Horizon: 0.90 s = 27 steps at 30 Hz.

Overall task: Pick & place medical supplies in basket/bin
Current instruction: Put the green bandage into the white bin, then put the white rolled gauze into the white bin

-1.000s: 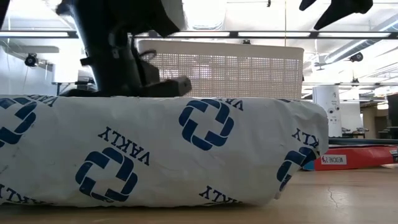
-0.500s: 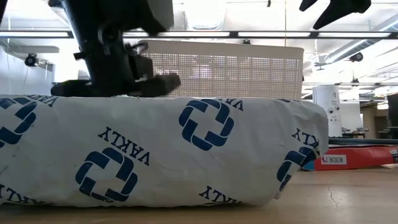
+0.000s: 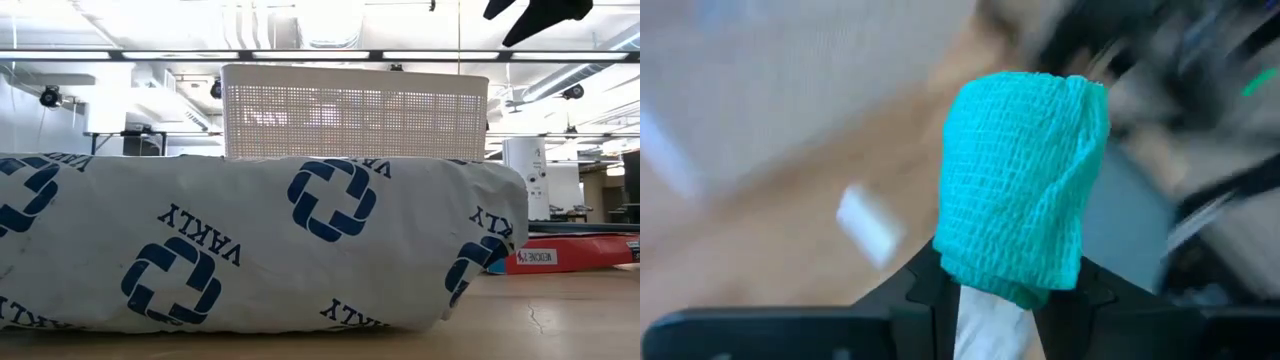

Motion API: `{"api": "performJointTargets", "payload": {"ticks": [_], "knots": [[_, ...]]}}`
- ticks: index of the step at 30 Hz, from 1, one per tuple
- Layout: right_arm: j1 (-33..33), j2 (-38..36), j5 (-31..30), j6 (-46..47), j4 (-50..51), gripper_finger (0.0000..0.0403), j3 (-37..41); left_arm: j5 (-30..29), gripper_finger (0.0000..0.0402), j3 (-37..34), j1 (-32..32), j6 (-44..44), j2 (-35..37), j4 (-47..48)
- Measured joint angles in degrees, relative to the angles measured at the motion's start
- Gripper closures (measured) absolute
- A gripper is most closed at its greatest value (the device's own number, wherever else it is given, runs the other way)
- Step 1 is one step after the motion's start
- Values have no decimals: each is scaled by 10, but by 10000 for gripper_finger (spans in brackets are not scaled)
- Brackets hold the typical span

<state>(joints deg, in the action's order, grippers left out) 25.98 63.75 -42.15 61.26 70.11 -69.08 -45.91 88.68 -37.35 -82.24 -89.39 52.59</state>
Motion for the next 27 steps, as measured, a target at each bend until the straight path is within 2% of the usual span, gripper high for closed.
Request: {"api": "performJointTargets", "payload": {"ticks": [3, 5, 6, 8, 12, 15, 18, 22, 25, 27], "knots": [[0, -2, 0, -4, 0, 39, 0, -114, 318, 66, 8, 100, 18, 0], [0, -5, 0, -10, 0, 39, 0, -141, 318, 102, 41, 200, 24, 0], [0, -7, 0, -12, -1, 39, 0, -129, 318, 116, 69, 252, 27, 0], [0, -9, 0, -13, -2, 39, 0, -64, 318, 137, 142, 346, 27, 0], [0, -18, 0, -10, -2, 39, 0, 91, 313, 143, 306, 441, 12, 0], [0, -23, 3, -2, -3, 39, 0, 175, 288, 127, 391, 462, 2, 6], [0, -23, 8, 12, -3, 39, 0, 223, 245, 107, 425, 463, -3, 19], [5, -21, 13, 24, -3, 39, 0, 236, 177, 93, 421, 423, 1, 55], [10, -17, 16, 22, -3, 39, 0, 234, 137, 104, 390, 366, 9, 112], [11, -17, 15, 19, -3, 39, 0, 213, 122, 111, 362, 343, 12, 141]]}}
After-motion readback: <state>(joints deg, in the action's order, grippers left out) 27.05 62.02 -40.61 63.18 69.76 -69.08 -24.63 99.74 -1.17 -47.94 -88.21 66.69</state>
